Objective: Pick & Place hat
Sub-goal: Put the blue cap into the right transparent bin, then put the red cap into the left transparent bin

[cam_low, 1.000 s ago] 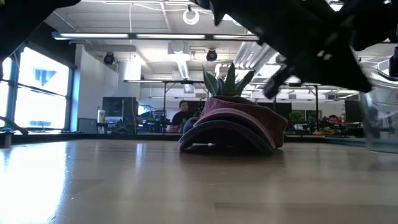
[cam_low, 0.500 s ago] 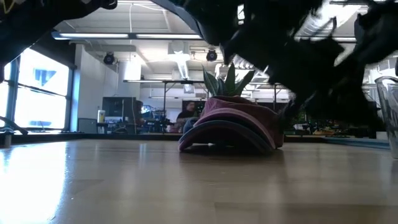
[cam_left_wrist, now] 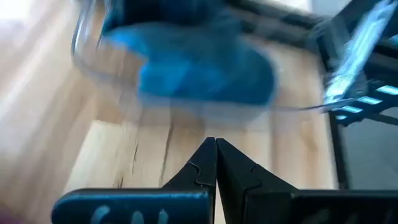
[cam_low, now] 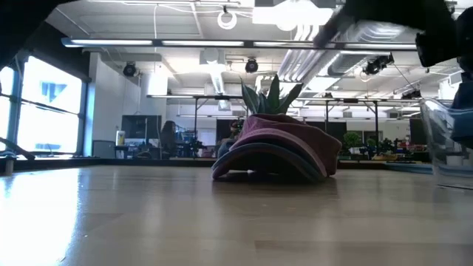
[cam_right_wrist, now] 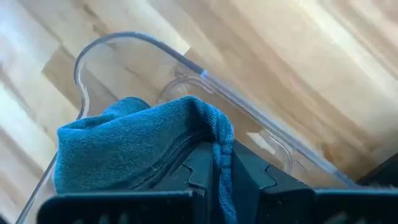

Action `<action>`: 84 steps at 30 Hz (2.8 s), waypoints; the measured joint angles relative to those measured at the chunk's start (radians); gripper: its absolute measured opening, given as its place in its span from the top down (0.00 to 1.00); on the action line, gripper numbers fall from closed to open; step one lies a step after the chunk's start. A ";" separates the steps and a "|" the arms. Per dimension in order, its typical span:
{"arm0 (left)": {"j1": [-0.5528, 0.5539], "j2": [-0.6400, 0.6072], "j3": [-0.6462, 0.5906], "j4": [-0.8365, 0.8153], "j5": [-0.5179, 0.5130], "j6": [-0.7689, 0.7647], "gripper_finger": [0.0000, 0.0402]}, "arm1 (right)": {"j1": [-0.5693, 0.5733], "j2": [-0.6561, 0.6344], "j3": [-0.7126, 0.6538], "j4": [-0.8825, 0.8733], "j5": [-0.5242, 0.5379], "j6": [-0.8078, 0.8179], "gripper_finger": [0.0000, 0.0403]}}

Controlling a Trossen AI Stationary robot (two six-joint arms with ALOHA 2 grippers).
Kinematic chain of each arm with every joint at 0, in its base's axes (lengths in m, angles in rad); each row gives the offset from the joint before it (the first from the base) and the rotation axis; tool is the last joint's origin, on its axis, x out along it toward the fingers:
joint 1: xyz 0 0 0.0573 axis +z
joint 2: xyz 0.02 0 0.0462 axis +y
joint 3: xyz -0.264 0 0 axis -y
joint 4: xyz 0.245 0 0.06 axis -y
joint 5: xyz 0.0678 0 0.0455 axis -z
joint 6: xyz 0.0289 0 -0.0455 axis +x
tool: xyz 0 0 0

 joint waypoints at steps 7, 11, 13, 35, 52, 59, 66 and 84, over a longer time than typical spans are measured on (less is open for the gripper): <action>-0.114 -0.108 0.017 -0.227 -0.176 -0.069 1.00 | 0.051 0.040 0.000 -0.002 0.004 0.070 0.92; -0.174 -0.149 0.012 -0.404 -0.293 -0.160 1.00 | 0.100 0.056 0.000 -0.001 -0.035 0.143 0.92; -0.202 -0.172 0.016 -0.465 -0.333 -0.212 1.00 | 0.122 0.056 0.000 -0.006 -0.046 0.172 0.90; -0.283 -0.211 0.014 -0.594 -0.257 -0.316 1.00 | 0.144 -0.241 0.111 -0.149 -0.320 0.199 0.54; 0.222 -0.339 0.027 -0.529 0.013 -0.003 1.00 | -0.079 -0.315 0.129 0.091 0.353 -0.355 0.48; 0.260 -0.337 -0.010 -0.679 0.043 0.022 1.00 | -0.404 -0.226 0.027 0.261 0.128 -0.699 0.42; 0.180 -0.335 -0.126 -0.569 0.089 -0.022 1.00 | -0.724 -0.097 -0.101 0.650 -0.209 -1.016 0.41; 0.109 -0.452 -0.592 0.276 0.058 -0.100 1.00 | -0.943 0.332 -0.002 0.863 -0.436 -1.339 0.50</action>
